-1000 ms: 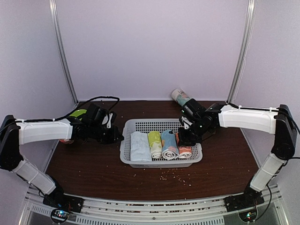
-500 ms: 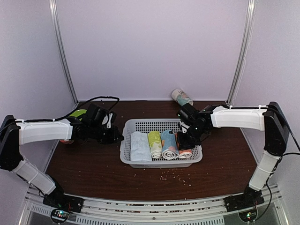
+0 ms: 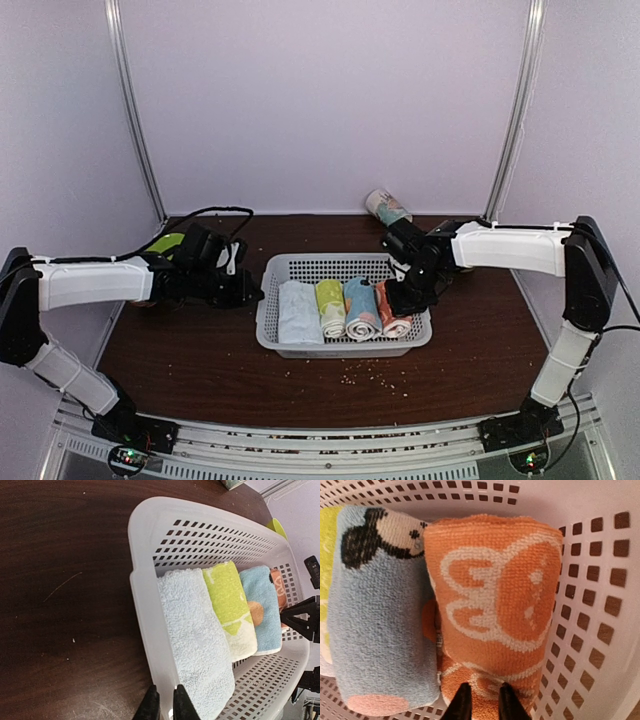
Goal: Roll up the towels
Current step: Adjust the towel in the bin, then move the bin to the center of the board.
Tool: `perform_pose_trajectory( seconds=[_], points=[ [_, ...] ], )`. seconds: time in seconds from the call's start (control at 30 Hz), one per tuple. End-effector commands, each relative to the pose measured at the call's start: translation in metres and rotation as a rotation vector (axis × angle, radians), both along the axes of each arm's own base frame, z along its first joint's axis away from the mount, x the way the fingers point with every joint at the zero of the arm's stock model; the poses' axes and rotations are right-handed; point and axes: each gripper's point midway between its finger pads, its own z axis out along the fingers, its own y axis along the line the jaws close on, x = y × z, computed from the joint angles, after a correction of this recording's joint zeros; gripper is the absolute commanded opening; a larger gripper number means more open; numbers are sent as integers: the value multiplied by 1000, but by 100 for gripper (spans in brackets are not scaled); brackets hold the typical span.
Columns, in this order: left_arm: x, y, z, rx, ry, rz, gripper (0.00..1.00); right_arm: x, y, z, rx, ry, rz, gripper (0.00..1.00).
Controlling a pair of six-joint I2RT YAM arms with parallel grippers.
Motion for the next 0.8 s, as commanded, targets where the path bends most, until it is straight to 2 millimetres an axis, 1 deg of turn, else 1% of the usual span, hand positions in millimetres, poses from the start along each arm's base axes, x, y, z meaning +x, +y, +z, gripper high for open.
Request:
perform_pose_trajectory(
  seconds=[0.0,0.1,0.17,0.23,0.3,0.4,0.43,0.57,0.67,0.77],
  points=[
    [-22,14,-32,87,96,-3,11,7,18,56,145,-83,21,28],
    [-22,13,-29,81,91,-8,15,7,21,85,206,-128,28,37],
    [-22,12,-27,77,87,-12,19,7,16,102,225,-169,17,41],
    [-21,11,-23,71,79,-16,27,7,4,108,220,-203,-7,43],
    [-21,11,-19,64,72,-21,33,5,-11,110,218,-233,-43,43],
    [-22,10,-12,50,58,-25,45,0,-26,102,250,-257,-96,44],
    [-23,10,-7,42,48,-26,49,-5,-32,95,252,-259,-110,44],
    [-24,16,2,36,25,-4,60,-16,-40,92,334,-297,-156,55],
    [-26,20,7,37,16,7,64,-22,-47,90,377,-311,-197,61],
    [-26,23,13,34,4,19,67,-27,-55,78,403,-301,-243,61]
  ],
)
